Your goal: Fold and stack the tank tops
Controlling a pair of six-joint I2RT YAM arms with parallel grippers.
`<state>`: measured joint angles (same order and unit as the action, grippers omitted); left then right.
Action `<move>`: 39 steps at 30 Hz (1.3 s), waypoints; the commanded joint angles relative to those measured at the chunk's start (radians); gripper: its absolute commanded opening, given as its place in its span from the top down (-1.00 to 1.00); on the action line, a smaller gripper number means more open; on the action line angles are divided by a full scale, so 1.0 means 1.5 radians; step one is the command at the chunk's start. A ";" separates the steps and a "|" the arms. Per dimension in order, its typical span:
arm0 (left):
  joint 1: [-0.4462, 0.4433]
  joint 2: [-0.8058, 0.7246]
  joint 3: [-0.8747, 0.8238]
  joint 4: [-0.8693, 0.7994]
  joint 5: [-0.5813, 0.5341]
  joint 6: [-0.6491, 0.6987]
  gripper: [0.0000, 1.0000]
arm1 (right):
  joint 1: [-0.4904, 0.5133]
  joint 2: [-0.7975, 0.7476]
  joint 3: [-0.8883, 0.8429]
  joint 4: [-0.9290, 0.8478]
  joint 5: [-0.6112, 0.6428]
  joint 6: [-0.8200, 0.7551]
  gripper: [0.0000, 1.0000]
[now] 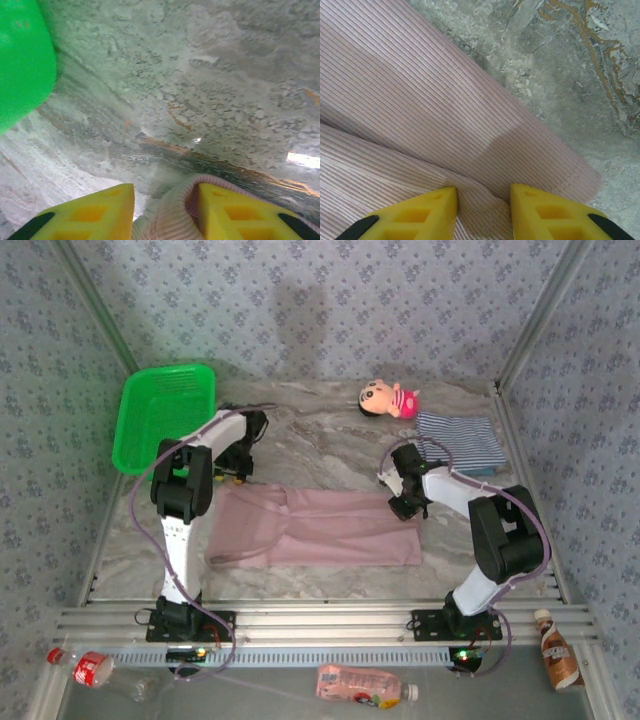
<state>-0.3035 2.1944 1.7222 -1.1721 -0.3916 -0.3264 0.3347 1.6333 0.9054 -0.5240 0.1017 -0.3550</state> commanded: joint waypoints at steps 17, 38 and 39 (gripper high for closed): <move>-0.004 -0.144 -0.154 -0.004 0.021 -0.018 0.83 | -0.004 0.034 -0.020 -0.067 0.023 0.025 0.30; -0.025 -0.161 -0.192 0.050 -0.041 0.040 1.00 | -0.004 0.044 -0.016 -0.083 0.038 0.040 0.30; -0.025 -0.152 -0.172 0.047 -0.062 0.050 1.00 | -0.005 0.043 -0.015 -0.084 0.039 0.040 0.30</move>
<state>-0.3470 1.9358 1.3872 -1.0817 -0.3752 -0.3054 0.3347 1.6463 0.9127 -0.5430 0.1181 -0.3061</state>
